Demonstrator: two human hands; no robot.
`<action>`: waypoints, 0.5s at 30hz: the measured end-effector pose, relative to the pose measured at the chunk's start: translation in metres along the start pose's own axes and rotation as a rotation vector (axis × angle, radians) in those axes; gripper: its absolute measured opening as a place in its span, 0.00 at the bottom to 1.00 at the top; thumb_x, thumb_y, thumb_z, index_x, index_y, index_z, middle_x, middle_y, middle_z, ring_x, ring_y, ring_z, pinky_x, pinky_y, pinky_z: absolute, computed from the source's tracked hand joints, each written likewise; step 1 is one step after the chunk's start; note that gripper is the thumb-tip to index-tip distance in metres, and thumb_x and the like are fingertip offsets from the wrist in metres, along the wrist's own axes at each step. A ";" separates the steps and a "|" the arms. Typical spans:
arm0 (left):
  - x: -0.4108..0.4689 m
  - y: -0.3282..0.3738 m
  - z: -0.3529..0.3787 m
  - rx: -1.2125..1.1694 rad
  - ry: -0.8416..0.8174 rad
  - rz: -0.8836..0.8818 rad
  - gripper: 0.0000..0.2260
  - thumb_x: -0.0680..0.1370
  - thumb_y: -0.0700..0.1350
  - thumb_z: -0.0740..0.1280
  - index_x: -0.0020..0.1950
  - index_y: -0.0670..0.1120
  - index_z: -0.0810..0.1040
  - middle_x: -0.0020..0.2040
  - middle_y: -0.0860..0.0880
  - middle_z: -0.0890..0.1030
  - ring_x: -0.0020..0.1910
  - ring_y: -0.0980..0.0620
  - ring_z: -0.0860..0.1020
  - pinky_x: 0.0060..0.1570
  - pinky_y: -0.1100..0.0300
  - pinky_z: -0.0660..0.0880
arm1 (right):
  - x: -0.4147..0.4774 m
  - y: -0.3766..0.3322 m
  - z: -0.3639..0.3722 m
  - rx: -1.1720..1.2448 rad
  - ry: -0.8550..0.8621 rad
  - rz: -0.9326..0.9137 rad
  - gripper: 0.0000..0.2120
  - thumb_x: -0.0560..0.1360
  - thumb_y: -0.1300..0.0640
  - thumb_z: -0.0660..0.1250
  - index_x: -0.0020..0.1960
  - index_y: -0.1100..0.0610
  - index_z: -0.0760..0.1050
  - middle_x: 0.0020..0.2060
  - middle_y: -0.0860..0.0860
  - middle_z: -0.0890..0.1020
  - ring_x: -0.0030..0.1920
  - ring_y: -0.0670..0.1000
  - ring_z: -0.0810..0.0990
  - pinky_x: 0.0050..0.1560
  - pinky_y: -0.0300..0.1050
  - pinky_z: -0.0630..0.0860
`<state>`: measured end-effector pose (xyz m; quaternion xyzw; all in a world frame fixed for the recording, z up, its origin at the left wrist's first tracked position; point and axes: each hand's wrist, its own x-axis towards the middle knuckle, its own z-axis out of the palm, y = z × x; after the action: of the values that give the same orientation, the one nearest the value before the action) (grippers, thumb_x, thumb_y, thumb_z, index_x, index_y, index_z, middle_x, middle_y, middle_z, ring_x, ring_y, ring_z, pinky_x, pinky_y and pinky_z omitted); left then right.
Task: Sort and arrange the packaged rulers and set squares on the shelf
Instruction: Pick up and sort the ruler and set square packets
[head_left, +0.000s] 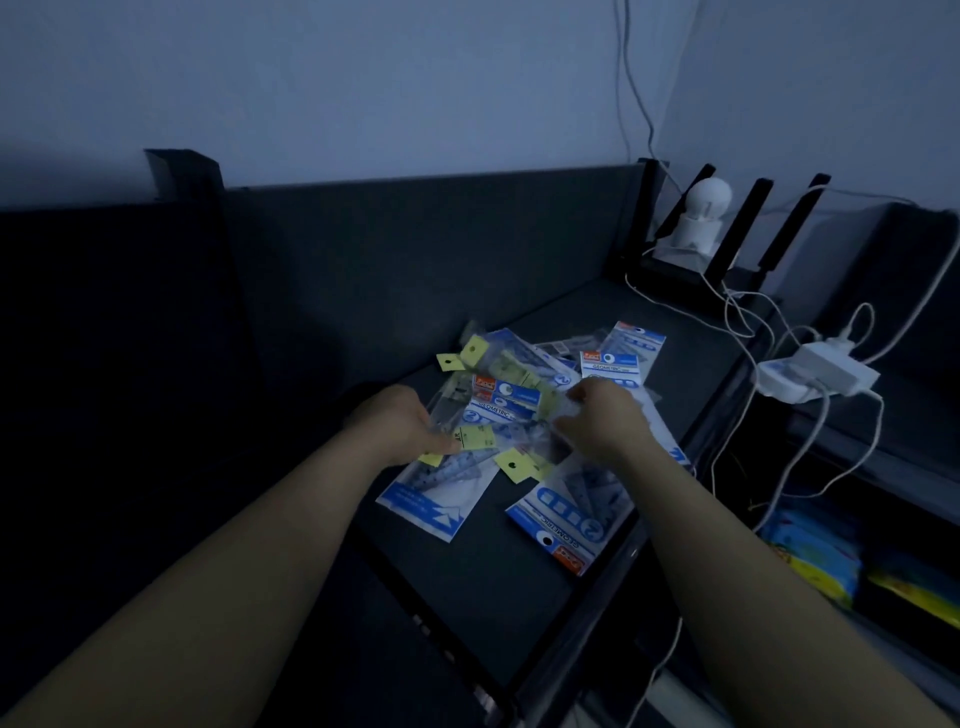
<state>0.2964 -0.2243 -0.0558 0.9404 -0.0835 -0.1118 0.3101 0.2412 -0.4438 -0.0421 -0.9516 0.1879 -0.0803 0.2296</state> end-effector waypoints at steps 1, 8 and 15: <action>-0.001 -0.001 0.000 0.006 0.006 -0.012 0.25 0.64 0.57 0.78 0.51 0.42 0.78 0.49 0.47 0.80 0.48 0.49 0.78 0.45 0.57 0.76 | -0.001 -0.001 0.000 0.009 0.001 0.005 0.07 0.74 0.58 0.64 0.48 0.61 0.76 0.42 0.58 0.81 0.43 0.58 0.80 0.38 0.44 0.72; -0.011 -0.011 -0.018 0.060 -0.081 -0.133 0.38 0.62 0.55 0.80 0.65 0.39 0.73 0.59 0.44 0.78 0.54 0.48 0.77 0.47 0.59 0.76 | -0.015 0.011 -0.011 0.170 0.071 0.039 0.14 0.75 0.63 0.61 0.32 0.56 0.63 0.29 0.52 0.69 0.31 0.53 0.69 0.29 0.42 0.60; -0.026 -0.006 -0.011 0.080 -0.055 -0.086 0.35 0.60 0.59 0.79 0.58 0.40 0.76 0.55 0.44 0.79 0.50 0.48 0.78 0.42 0.60 0.74 | -0.030 0.012 -0.013 0.310 0.087 0.077 0.14 0.75 0.64 0.60 0.32 0.57 0.63 0.28 0.51 0.66 0.28 0.48 0.62 0.27 0.39 0.59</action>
<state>0.2749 -0.2072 -0.0470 0.9513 -0.0558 -0.1472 0.2650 0.2069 -0.4467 -0.0384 -0.8924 0.2194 -0.1408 0.3683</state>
